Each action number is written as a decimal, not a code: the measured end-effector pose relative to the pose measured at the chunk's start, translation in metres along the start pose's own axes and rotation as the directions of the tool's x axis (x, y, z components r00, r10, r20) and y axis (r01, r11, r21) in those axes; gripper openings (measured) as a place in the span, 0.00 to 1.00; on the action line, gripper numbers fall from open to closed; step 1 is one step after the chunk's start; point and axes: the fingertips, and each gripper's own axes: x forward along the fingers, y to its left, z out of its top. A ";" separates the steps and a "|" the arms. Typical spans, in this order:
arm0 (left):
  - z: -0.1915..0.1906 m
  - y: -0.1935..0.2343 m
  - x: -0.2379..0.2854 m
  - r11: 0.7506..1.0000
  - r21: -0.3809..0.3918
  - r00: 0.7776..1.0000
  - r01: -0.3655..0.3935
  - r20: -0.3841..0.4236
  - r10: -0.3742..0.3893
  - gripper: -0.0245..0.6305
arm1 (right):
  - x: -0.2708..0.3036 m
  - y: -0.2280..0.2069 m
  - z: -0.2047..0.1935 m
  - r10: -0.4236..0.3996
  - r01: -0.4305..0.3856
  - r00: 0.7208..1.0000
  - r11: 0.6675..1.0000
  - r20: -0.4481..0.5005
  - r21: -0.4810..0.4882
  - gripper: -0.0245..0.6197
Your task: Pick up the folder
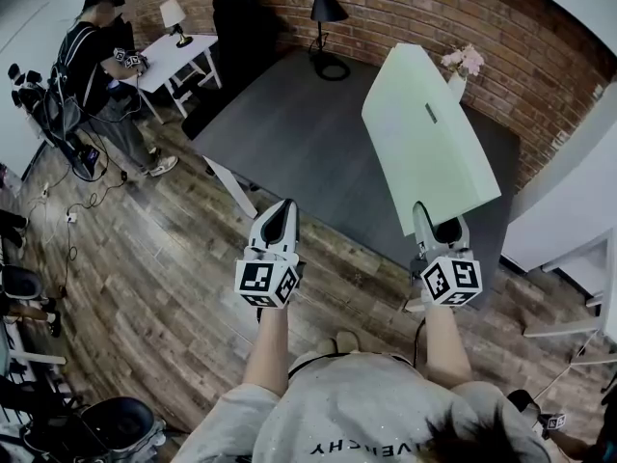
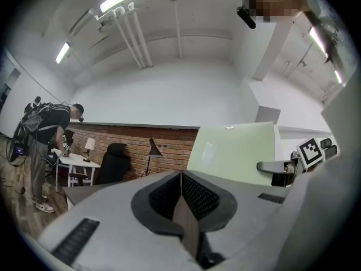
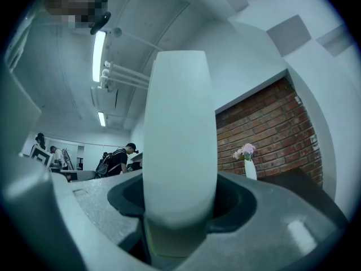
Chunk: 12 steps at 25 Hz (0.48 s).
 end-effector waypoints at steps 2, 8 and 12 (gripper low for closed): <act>-0.001 -0.001 0.000 1.000 -0.002 1.000 0.002 -0.002 -0.002 0.04 | -0.001 -0.001 0.000 -0.004 0.004 1.000 1.000 -0.002 0.000 0.46; -0.005 -0.004 -0.002 1.000 -0.009 1.000 0.012 -0.009 -0.012 0.04 | -0.007 -0.002 -0.002 -0.020 0.020 1.000 1.000 -0.003 0.004 0.46; -0.008 -0.008 0.000 1.000 -0.013 1.000 0.021 -0.015 -0.021 0.04 | -0.011 -0.005 -0.004 -0.031 0.031 0.999 1.000 -0.007 0.004 0.46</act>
